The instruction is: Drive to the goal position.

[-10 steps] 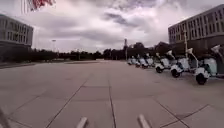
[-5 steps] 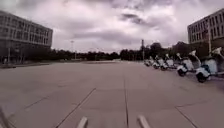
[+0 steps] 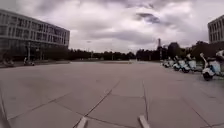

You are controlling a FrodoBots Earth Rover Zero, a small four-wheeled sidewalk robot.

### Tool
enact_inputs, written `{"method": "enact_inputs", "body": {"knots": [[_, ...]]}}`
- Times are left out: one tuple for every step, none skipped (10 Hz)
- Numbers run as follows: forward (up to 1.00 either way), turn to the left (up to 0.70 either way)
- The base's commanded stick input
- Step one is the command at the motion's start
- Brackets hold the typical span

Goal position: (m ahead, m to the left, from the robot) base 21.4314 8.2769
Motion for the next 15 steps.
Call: {"method": "enact_inputs", "body": {"knots": [[0.7, 0.01], [0.7, 0.01], [0.7, 0.01], [0.7, 0.01], [0.7, 0.01], [0.7, 0.01], [0.7, 0.01], [0.7, 0.01], [0.7, 0.01], [0.7, 0.01], [0.7, 0.01], [0.7, 0.01], [0.7, 0.01], [0.7, 0.01], [0.7, 0.01]]}}
